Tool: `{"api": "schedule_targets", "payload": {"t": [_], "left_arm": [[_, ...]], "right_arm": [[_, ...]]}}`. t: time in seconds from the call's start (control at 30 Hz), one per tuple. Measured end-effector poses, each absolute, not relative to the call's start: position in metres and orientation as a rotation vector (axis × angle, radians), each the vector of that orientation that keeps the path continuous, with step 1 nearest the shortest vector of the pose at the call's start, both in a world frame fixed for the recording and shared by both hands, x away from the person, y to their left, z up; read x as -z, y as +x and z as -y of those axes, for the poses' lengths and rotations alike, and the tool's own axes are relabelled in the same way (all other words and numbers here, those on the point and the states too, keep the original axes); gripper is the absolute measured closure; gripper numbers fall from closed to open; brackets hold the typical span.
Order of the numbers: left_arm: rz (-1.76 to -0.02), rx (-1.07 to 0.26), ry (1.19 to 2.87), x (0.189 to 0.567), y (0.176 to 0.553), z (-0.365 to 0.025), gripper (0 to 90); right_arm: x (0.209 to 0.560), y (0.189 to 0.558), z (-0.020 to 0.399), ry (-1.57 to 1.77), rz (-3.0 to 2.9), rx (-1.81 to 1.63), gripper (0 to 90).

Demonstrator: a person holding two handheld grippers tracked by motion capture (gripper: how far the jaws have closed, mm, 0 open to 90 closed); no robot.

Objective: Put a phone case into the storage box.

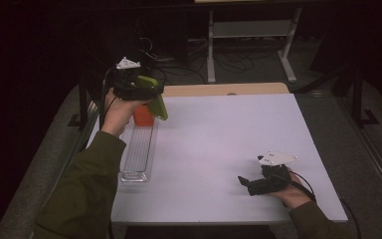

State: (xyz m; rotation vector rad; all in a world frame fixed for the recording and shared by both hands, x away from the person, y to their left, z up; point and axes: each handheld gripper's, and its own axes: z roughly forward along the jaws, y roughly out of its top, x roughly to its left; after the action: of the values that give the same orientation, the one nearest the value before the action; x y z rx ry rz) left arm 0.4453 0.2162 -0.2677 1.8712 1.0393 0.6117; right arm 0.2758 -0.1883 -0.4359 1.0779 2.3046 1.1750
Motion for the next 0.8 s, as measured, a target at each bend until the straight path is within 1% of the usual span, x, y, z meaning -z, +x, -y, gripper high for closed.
{"api": "schedule_targets", "payload": {"t": [0.47,0.8], "left_arm": [[-1.228,-0.745,1.855,0.279,0.458,-0.234,13.6],[-1.355,-0.798,1.840,0.299,0.465,-0.239,13.6]], "right_arm": [[0.436,0.276,0.188,1.075,-2.310,-1.173,0.9],[0.436,0.276,0.188,1.066,-2.316,-1.171,0.9]]}}
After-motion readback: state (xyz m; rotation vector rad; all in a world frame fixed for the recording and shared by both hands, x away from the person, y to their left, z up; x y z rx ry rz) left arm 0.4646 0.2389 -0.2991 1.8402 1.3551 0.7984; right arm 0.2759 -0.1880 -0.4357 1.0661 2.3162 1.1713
